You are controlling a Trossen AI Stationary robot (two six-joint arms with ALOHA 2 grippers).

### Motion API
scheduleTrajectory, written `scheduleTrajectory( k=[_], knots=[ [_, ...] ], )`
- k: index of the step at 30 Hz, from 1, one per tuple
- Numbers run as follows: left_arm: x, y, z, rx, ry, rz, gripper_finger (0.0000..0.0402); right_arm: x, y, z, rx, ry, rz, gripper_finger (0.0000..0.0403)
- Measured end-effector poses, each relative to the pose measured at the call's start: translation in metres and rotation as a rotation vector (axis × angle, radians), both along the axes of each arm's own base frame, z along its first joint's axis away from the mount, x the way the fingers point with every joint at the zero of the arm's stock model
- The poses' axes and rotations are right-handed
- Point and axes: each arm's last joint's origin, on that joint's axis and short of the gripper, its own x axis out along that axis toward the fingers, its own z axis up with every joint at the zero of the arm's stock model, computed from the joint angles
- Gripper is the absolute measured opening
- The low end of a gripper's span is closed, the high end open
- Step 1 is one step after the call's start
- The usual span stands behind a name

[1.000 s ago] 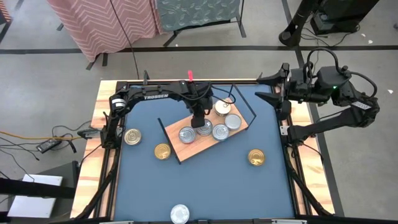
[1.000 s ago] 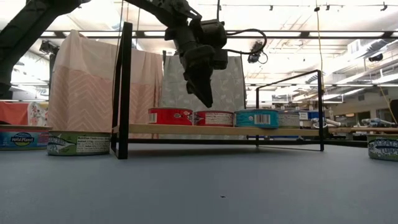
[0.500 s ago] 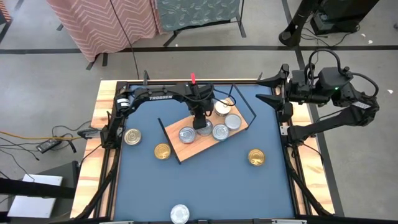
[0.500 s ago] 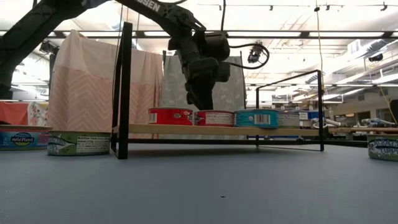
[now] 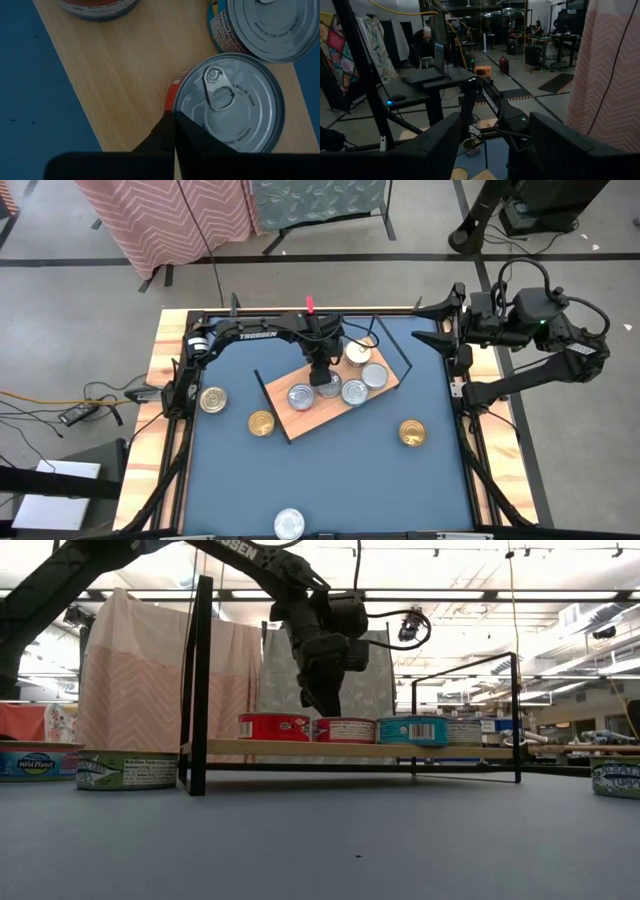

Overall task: Stack canned seafood by type on shelf
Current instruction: Stack the red tuna can on top of the red tuna can on the shelf

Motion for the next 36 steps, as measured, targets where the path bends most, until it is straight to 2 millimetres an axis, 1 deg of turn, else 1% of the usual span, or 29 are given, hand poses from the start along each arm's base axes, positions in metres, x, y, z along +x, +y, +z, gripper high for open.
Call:
scheduleTrajectory(
  k=[12,15,18,23,28,31,33,36],
  knots=[
    [0.000,0.000,0.000,0.006,0.002,0.002,0.0001,0.000,0.004,0.000,0.014,-0.002,0.030,0.0247],
    [-0.001,0.000,0.003,0.013,-0.006,0.006,0.0001,0.000,0.005,0.000,0.014,-0.002,0.032,0.0247],
    [0.000,0.000,0.012,0.026,-0.032,0.014,0.0001,0.000,0.005,0.000,0.014,-0.002,0.032,0.0247],
    [0.006,0.002,0.036,0.041,-0.098,0.023,0.0001,0.000,0.005,0.000,0.014,-0.001,0.032,0.0247],
    [0.005,0.002,0.048,0.033,-0.103,0.038,0.0001,0.000,0.005,0.000,0.016,0.003,0.033,0.0247],
    [0.002,0.001,0.049,0.015,-0.062,0.048,0.0005,0.000,0.005,-0.006,0.019,0.058,0.047,0.0247],
    [0.000,0.000,0.048,0.006,-0.037,0.048,0.0012,0.002,0.005,-0.014,0.013,0.144,0.041,0.0247],
    [-0.002,0.000,0.047,0.028,-0.013,0.045,0.0020,0.009,0.005,-0.023,0.003,0.233,0.026,0.0246]
  ],
)
